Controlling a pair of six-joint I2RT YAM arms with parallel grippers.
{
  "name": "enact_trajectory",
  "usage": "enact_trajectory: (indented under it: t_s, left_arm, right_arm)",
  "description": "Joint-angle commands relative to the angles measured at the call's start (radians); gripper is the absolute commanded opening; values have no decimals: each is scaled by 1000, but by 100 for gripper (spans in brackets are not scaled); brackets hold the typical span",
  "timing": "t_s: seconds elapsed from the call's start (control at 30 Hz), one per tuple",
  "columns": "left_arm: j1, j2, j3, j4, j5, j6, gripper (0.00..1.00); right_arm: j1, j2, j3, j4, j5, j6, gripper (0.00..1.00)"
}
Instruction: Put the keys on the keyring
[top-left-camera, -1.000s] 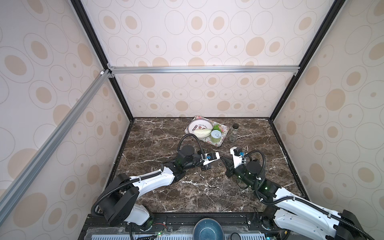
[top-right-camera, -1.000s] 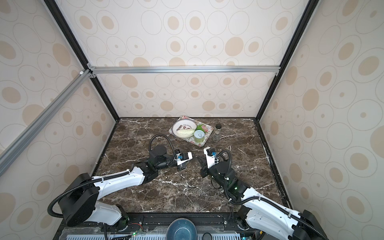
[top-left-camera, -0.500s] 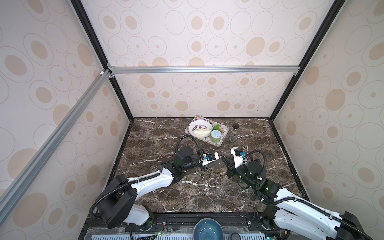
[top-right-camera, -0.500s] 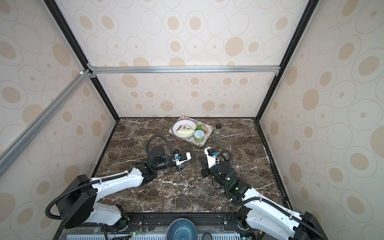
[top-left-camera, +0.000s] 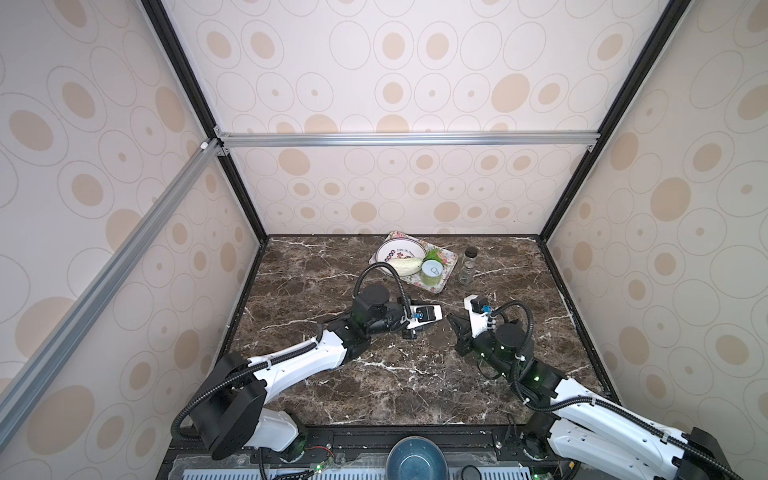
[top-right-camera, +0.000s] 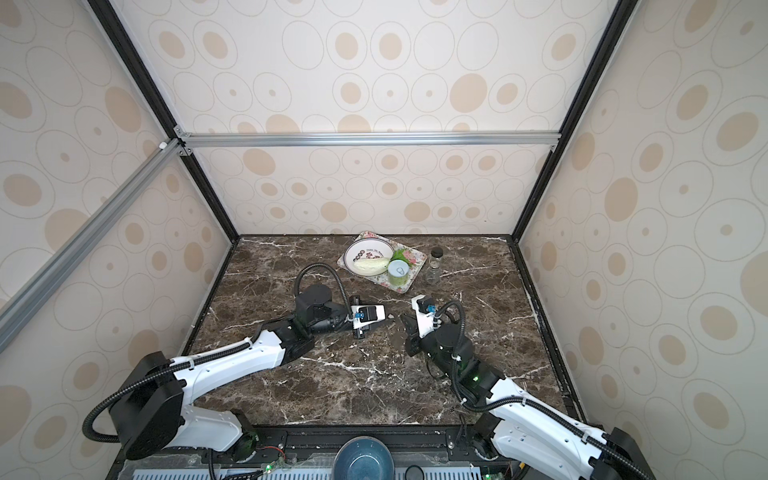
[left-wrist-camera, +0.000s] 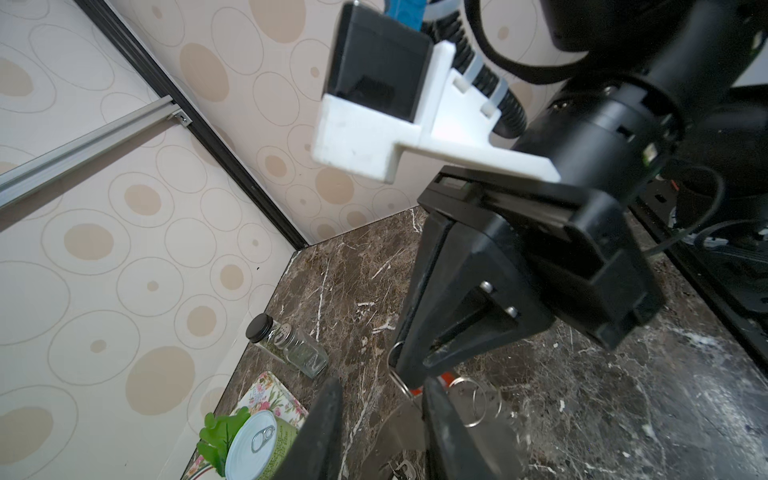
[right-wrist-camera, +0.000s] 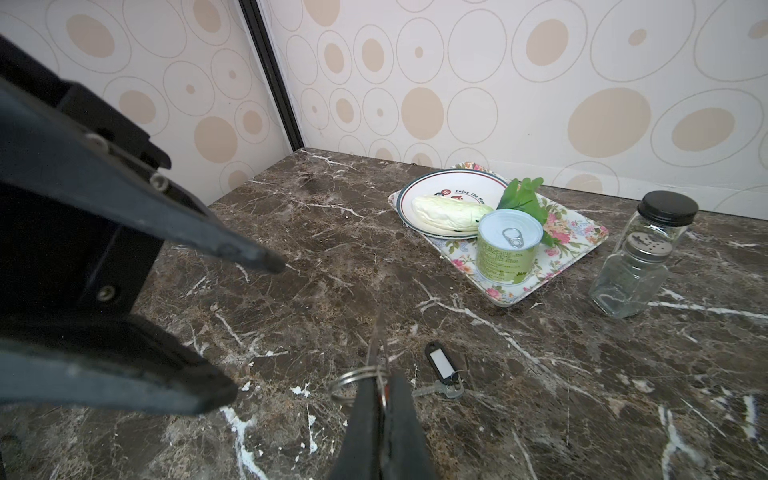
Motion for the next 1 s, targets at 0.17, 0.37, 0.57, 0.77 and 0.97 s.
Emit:
enact_trajectory:
  t_s: [0.17, 0.37, 0.57, 0.77, 0.97]
  left_arm:
    - [-6, 71, 110, -134, 12, 29, 31]
    - [-6, 99, 151, -195, -2, 33, 30]
    - [-7, 107, 156, -188, -16, 24, 25]
    - [-7, 119, 153, -169, -24, 22, 22]
    - [-7, 128, 159, -163, -32, 9, 17]
  right_arm:
    - [-2, -10, -4, 25, 13, -7, 0]
    - [-1, -12, -4, 24, 9, -7, 0]
    - [-3, -10, -3, 27, 3, -6, 0]
    - [0, -10, -7, 34, -4, -8, 0]
    - [4, -11, -8, 39, -9, -9, 0]
